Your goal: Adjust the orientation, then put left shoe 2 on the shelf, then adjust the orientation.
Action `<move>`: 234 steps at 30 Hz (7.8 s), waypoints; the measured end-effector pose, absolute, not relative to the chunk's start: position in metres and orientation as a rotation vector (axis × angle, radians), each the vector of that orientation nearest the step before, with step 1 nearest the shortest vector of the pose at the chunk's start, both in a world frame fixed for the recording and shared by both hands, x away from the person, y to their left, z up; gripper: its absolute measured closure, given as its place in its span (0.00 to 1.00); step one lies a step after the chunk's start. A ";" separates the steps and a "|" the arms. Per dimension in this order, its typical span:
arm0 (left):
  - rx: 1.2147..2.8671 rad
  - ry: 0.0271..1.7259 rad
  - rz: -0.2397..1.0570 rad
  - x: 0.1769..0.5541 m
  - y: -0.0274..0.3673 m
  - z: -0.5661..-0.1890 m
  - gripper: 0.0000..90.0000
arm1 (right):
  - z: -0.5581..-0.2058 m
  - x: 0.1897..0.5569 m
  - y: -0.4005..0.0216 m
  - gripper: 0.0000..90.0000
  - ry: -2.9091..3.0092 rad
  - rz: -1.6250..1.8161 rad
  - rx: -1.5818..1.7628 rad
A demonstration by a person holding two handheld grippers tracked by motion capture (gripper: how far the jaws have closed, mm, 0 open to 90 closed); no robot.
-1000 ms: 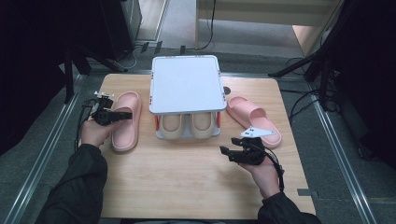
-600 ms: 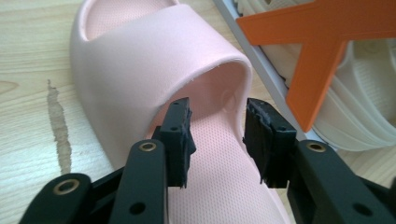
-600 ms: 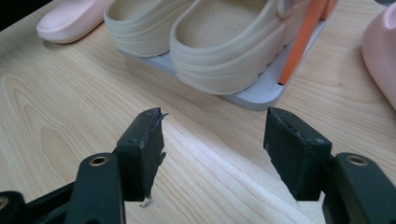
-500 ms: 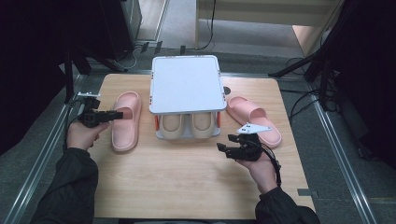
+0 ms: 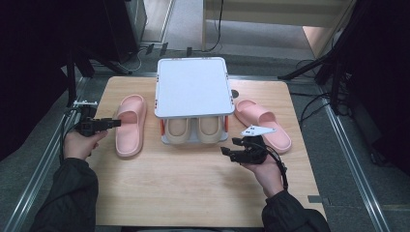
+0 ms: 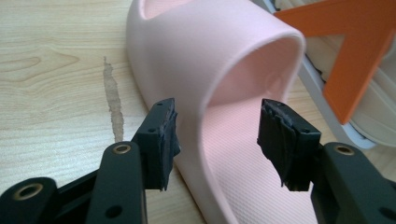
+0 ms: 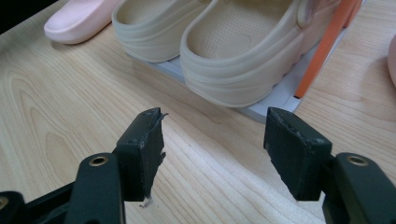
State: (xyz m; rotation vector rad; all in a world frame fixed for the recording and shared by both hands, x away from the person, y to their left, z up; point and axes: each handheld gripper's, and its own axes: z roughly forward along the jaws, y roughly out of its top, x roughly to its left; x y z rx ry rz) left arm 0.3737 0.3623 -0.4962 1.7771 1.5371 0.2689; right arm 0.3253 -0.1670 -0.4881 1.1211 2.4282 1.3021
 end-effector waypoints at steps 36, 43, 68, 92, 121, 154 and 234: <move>1.705 1.643 0.303 0.403 0.367 -0.510 0.80 | -0.492 0.308 -0.185 0.43 2.372 1.260 1.200; 1.695 1.655 0.282 0.403 0.372 -0.511 0.88 | -0.492 0.309 -0.185 0.43 2.373 1.260 1.199; 1.659 1.658 0.161 0.397 0.365 -0.492 0.91 | -0.490 0.312 -0.182 0.43 2.379 1.268 1.181; 1.739 1.675 0.164 0.423 0.344 -0.426 0.90 | -0.486 0.322 -0.180 0.42 2.368 1.332 1.179; 1.859 1.571 0.248 0.465 0.272 -0.331 0.88 | -0.483 0.322 -0.181 0.42 2.354 1.370 1.177; 1.950 1.461 0.170 0.485 0.192 -0.326 0.70 | -0.480 0.322 -0.184 0.42 2.360 1.370 1.155; 1.908 1.243 0.204 0.317 0.254 -0.460 0.42 | -0.490 0.406 -0.269 1.00 2.244 1.298 1.301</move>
